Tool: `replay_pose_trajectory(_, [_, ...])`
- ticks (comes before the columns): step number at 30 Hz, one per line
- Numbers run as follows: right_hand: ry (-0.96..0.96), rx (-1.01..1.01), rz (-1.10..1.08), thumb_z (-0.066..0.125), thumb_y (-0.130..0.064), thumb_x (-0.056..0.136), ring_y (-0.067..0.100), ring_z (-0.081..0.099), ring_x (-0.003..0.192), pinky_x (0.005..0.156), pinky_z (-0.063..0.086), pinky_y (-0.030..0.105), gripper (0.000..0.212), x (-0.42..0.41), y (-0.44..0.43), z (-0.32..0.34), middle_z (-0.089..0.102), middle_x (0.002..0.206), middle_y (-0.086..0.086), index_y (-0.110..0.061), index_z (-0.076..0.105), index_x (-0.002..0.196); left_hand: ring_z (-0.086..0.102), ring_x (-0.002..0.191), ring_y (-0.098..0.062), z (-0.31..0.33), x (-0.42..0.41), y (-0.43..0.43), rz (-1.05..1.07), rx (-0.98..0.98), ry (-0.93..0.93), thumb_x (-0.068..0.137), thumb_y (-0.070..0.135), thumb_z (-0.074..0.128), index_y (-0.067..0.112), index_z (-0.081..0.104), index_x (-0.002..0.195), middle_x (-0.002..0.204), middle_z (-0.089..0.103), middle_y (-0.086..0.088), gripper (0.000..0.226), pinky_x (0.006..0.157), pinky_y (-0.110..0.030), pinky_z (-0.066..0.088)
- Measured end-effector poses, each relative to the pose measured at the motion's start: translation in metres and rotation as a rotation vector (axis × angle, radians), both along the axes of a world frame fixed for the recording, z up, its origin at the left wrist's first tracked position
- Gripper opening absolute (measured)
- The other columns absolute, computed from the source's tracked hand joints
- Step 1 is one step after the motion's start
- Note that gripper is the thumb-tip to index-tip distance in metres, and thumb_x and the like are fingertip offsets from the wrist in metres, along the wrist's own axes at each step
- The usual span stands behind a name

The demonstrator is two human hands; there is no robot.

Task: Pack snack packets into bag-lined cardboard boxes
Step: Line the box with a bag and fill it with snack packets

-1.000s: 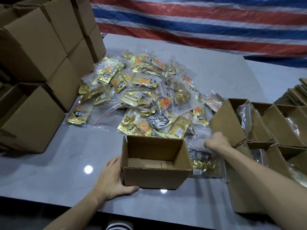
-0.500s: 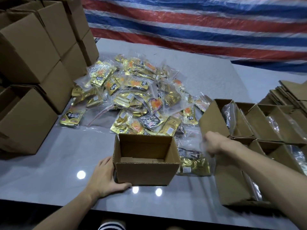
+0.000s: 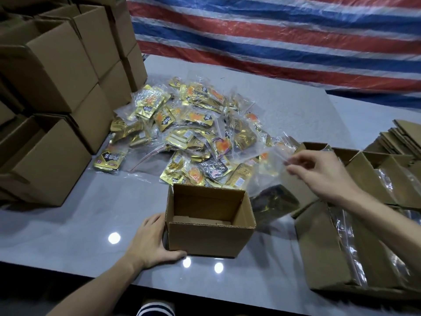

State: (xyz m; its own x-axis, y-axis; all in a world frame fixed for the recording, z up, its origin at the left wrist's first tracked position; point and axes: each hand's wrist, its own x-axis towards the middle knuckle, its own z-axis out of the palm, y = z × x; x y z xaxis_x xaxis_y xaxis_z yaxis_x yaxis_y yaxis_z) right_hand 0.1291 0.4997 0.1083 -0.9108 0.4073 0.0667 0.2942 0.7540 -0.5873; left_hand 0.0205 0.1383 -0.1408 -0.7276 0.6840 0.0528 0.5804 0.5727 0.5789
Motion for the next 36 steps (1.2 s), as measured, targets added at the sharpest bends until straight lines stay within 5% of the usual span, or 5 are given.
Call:
replay_pose_trajectory(6, [0.208, 0.066, 0.123, 0.066, -0.011, 0.091, 0.002, 0.068, 0.082, 0.074, 0.054, 0.014, 0.015, 0.004, -0.029, 0.059, 0.071, 0.089, -0.009, -0.024, 0.071, 0.098, 0.036, 0.118, 0.01, 0.0, 0.001, 0.0, -0.006, 0.019, 0.006, 0.058, 0.089, 0.065, 0.041, 0.057, 0.131, 0.123, 0.047, 0.034, 0.087, 0.103, -0.01, 0.019])
replay_pose_trajectory(14, [0.422, 0.094, 0.274, 0.063, -0.013, 0.095, 0.01, 0.072, 0.084, 0.075, 0.059, 0.035, 0.014, -0.007, -0.051, 0.123, 0.07, 0.098, -0.007, -0.017, 0.068, 0.108, 0.038, 0.119, 0.008, -0.003, 0.0, 0.0, 0.004, 0.021, 0.007, 0.057, 0.087, 0.069, 0.039, 0.058, 0.129, 0.123, 0.046, 0.033, 0.087, 0.103, -0.015, 0.024])
replay_pose_trajectory(23, [0.293, 0.081, 0.494, 0.069, -0.004, 0.09, 0.011, 0.069, 0.08, 0.07, 0.057, 0.037, 0.012, -0.019, -0.082, 0.109, 0.073, 0.089, -0.003, -0.008, 0.076, 0.099, 0.045, 0.118, 0.001, -0.004, -0.003, 0.0, 0.007, 0.036, 0.0, 0.056, 0.089, 0.067, 0.037, 0.063, 0.123, 0.12, 0.049, 0.03, 0.085, 0.102, -0.026, 0.035])
replay_pose_trajectory(31, [0.173, 0.062, 0.54, 0.071, -0.011, 0.088, -0.002, 0.068, 0.082, 0.074, 0.051, 0.014, 0.014, -0.033, -0.084, 0.084, 0.072, 0.087, -0.015, -0.018, 0.078, 0.098, 0.046, 0.116, -0.001, -0.002, -0.002, 0.0, 0.021, 0.043, -0.025, 0.054, 0.083, 0.073, 0.037, 0.061, 0.125, 0.119, 0.049, 0.028, 0.086, 0.101, -0.027, 0.037])
replay_pose_trajectory(36, [0.154, 0.039, 0.565, 0.076, -0.005, 0.086, -0.006, 0.068, 0.078, 0.071, 0.054, 0.018, 0.024, -0.042, -0.082, 0.081, 0.072, 0.082, -0.019, -0.027, 0.077, 0.095, 0.049, 0.114, -0.005, -0.005, -0.002, 0.001, 0.033, 0.041, -0.043, 0.052, 0.082, 0.075, 0.033, 0.063, 0.123, 0.117, 0.049, 0.026, 0.088, 0.101, -0.029, 0.038])
